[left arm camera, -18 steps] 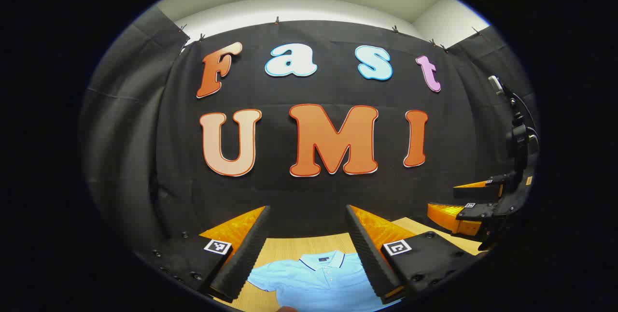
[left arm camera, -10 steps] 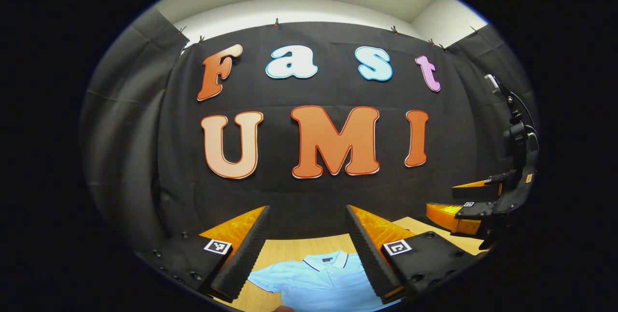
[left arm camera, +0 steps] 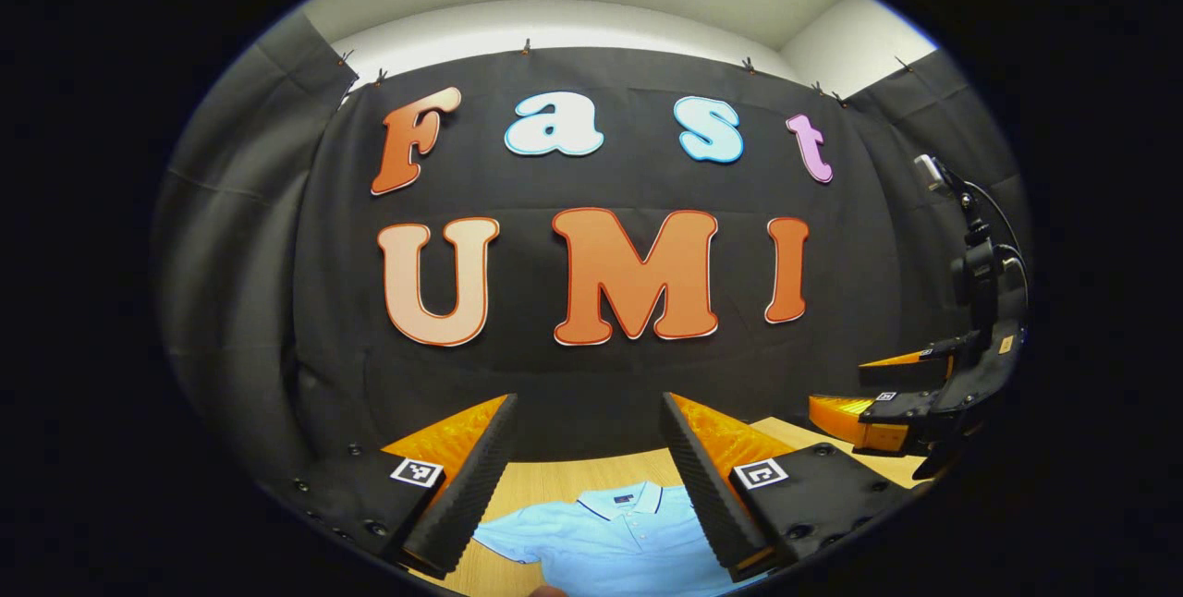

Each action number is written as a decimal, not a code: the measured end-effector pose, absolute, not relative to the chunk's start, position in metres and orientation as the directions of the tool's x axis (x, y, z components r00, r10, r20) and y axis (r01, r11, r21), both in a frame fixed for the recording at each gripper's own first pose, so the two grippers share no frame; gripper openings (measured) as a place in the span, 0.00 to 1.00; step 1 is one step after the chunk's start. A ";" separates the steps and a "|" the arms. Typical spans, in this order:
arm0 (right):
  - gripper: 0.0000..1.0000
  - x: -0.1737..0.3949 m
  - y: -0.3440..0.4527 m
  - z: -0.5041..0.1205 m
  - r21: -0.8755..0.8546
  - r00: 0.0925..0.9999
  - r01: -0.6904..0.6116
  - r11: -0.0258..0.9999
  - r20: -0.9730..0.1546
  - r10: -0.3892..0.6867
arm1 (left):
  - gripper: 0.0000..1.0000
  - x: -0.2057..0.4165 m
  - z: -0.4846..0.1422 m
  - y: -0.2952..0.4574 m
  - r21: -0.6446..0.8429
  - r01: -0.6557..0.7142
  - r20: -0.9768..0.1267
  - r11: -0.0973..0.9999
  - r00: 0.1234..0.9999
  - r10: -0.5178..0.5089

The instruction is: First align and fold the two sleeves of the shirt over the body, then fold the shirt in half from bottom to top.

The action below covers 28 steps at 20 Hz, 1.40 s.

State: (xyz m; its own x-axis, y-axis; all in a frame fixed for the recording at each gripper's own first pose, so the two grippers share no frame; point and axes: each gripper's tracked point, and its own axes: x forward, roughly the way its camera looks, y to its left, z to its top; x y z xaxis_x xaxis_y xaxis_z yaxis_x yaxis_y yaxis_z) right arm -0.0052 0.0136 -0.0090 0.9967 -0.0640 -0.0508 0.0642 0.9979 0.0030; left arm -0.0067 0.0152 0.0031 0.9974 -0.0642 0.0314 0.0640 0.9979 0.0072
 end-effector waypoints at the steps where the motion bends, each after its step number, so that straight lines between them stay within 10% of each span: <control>1: 0.99 -0.004 0.011 -0.013 -0.002 0.995 0.074 0.997 -0.069 -0.074 | 0.98 -0.006 0.004 0.016 0.015 0.068 0.034 0.998 0.997 -0.068; 9: 0.99 0.017 -0.027 -0.051 0.000 0.965 0.164 0.986 -0.209 -0.161 | 0.99 -0.005 0.011 0.018 0.035 0.067 0.049 0.997 0.996 -0.069; 28: 0.98 0.155 -0.063 -0.242 0.144 0.693 0.074 0.987 -0.719 0.053 | 1.00 0.020 0.005 0.006 0.112 -0.254 -0.010 0.961 0.966 0.257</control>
State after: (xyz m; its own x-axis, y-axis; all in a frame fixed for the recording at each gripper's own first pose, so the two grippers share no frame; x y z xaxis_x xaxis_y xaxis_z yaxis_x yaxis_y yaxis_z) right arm 0.1546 -0.0631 -0.2422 0.6927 0.0532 -0.7192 0.0738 0.9868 0.1440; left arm 0.0198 0.0064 0.0054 0.9665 0.2566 -0.0101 -0.2539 0.9608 0.1116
